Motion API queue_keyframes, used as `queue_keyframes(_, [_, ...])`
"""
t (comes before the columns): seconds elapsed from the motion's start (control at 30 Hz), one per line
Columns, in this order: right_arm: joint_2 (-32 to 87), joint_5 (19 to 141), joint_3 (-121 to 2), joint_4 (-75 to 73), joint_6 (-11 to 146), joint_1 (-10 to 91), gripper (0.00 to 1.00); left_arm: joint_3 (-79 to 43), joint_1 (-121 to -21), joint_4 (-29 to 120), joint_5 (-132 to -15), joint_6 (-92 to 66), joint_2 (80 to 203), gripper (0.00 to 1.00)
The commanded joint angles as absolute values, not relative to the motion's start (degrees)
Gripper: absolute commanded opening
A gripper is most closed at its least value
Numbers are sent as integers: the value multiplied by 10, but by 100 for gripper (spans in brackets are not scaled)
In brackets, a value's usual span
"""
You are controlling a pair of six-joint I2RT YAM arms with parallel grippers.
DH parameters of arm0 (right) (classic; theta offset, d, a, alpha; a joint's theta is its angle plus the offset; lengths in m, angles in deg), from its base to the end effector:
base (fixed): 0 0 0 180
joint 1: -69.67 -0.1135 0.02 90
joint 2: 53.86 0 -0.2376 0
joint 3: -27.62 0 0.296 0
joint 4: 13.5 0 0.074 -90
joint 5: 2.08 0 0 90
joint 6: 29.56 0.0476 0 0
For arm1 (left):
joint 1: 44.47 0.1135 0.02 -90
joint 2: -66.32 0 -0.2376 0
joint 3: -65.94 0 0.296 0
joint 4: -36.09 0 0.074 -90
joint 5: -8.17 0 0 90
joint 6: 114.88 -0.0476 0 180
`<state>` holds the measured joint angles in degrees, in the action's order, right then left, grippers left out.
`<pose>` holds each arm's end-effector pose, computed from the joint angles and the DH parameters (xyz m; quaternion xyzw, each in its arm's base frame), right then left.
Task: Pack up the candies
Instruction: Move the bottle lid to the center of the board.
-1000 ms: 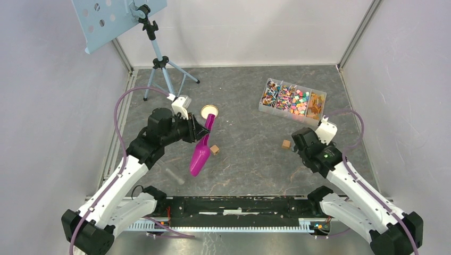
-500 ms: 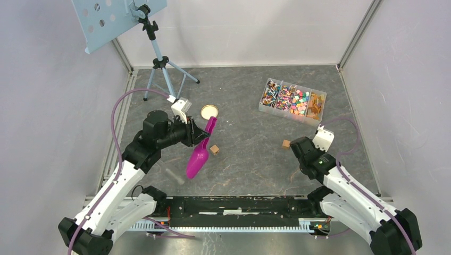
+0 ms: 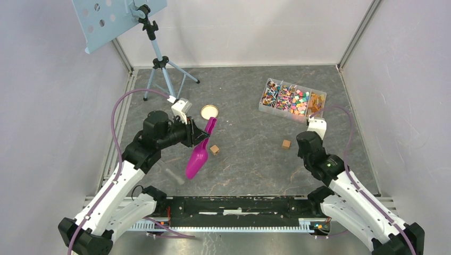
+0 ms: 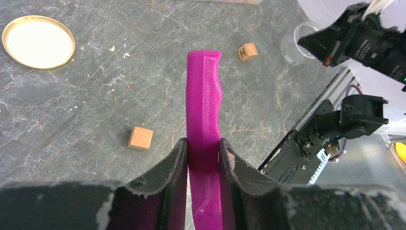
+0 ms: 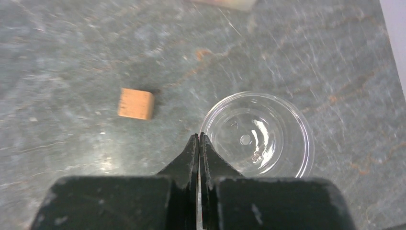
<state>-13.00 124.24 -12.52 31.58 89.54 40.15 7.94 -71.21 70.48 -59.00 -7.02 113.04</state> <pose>0.2006 0.0812 0.1847 0.1140 0.8808 -0.0768 0.4531 0.2201 -0.1316 0.2981 0.1721 0.8070 -0.3578 0.4372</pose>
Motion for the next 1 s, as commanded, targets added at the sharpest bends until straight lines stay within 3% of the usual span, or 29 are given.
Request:
queue_keyframes(0.0, [-133, 1143, -191, 245, 780, 402, 0, 73, -713, 699, -603, -106, 1110, 14])
queue_keyframes(0.13, [-82, 959, -213, 157, 707, 400, 0, 74, -713, 707, -648, -109, 1093, 14])
queue_keyframes(0.3, [7, 869, -236, 68, 704, 373, 0, 76, -713, 718, -696, -116, 1074, 13])
queue_keyframes(0.57, [161, 898, -269, -29, 699, 281, 0, 84, -713, 713, -722, -118, 1053, 12])
queue_keyframes(0.77, [224, 904, -273, -56, 710, 269, 0, 92, -713, 701, -710, -117, 1044, 12])
queue_keyframes(0.97, [229, 918, -277, -42, 719, 269, 17, 106, -713, 674, -671, -111, 1035, 12])
